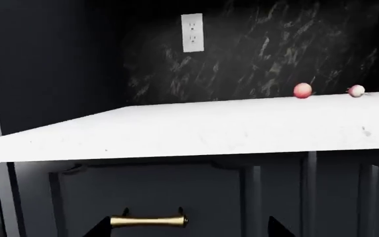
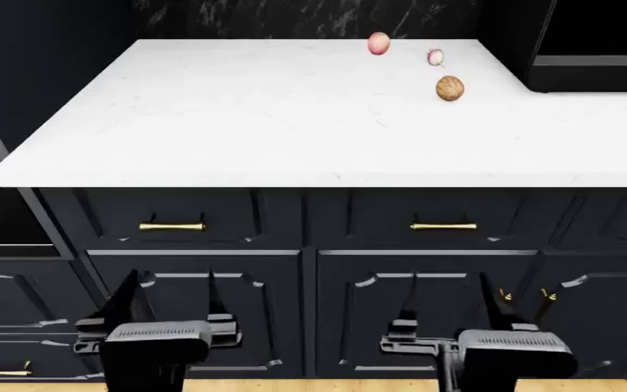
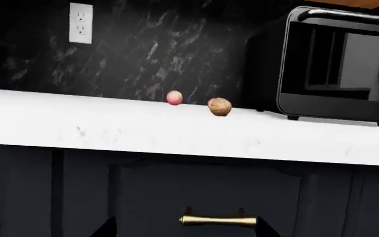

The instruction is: Open the oven door

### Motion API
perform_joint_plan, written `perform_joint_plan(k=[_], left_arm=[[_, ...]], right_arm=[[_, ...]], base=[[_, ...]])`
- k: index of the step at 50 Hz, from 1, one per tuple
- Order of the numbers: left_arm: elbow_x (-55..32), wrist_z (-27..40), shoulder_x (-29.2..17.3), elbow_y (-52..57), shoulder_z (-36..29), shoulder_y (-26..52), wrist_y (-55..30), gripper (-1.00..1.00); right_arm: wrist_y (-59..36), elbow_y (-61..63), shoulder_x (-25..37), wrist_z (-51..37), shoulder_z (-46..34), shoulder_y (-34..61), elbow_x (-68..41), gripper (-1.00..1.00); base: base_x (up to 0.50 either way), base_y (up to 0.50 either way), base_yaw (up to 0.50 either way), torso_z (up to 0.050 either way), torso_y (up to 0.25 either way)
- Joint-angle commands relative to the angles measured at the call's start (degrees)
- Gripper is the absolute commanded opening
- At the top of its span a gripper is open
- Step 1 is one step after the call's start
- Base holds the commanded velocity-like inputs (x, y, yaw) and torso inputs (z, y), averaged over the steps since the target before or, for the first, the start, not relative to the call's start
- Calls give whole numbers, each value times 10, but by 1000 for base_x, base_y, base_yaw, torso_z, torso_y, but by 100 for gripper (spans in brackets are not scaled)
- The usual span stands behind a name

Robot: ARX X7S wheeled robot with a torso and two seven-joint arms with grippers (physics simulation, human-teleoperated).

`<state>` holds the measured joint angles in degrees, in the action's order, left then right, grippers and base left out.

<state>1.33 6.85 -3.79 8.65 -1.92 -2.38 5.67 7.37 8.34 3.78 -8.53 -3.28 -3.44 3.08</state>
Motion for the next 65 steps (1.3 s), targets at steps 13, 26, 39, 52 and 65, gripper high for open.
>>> perform_joint_plan(k=[13,26,39,52,65], left_arm=[[101,104,-37,176,34,-86,284,100],[176,196,-22,187,87,-103,428,100],[212,273,-4,210,131,-116,506,100],[222,298,-16,211,125,-121,500,100],[236,318,-23,210,119,-118,488,100]], right_arm=[[287,169,29,-87,38,-95,38,100],[450,191,22,-142,77,-131,103,100],[510,197,24,-176,90,-151,139,100],[480,196,43,-192,79,-139,150,100],[475,196,53,-205,71,-139,151,100]], base=[[0,0,0,0,0],[0,0,0,0,0],[0,0,0,0,0],[0,0,0,0,0],[0,0,0,0,0]])
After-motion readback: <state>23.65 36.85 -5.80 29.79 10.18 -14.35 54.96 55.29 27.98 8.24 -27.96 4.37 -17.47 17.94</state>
